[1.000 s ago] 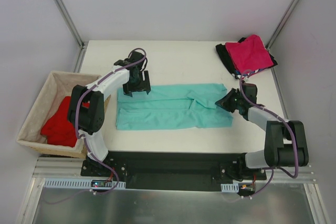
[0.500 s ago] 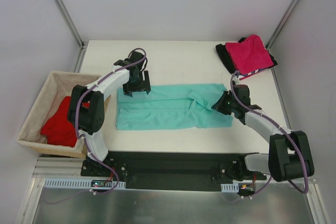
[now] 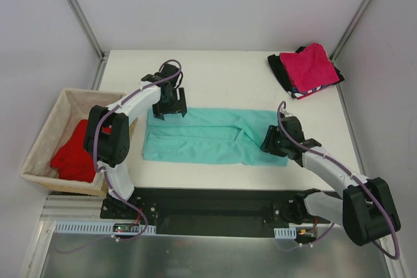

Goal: Fold and stack the t-shirts

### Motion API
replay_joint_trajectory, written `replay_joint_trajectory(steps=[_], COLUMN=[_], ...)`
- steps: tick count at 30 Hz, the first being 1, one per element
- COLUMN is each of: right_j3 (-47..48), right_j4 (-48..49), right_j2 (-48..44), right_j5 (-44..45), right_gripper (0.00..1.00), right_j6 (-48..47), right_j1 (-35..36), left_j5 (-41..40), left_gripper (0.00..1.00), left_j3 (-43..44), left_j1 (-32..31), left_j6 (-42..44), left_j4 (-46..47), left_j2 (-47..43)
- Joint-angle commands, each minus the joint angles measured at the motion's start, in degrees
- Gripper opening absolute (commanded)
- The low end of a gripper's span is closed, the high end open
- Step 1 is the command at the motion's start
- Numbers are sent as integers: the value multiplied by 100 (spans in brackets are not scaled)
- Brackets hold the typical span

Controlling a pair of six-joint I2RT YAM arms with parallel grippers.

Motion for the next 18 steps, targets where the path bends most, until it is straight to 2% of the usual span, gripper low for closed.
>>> replay_joint_trajectory(steps=[1,2,5,9,14,18], right_j3=[86,113,227,490,1174,1668], right_j4=[-465,-552,-737,-974,-1221,-1335], right_j2=[-171,-163,-127,-285,-295,-75], right_j5=[735,841,1184,1561,1747,1887], right_gripper=[59,71,77,77,77,77], right_j6=[77,86,138,209,77,-46], right_j1=[417,488,778,1156,1245,1245], left_j5=[-109,-109,-109,-91,14,707], left_gripper=[79,78,78,78,79,79], left_j3=[122,122,131,131,368,833], left_j1=[-56,-56,-56,-74,-144,-380], left_j6=[2,2,11,11,72,379], left_j4=[-118,-118,-127,-127,-118,-4], left_j2=[-74,-65,-47,-56,-12,373])
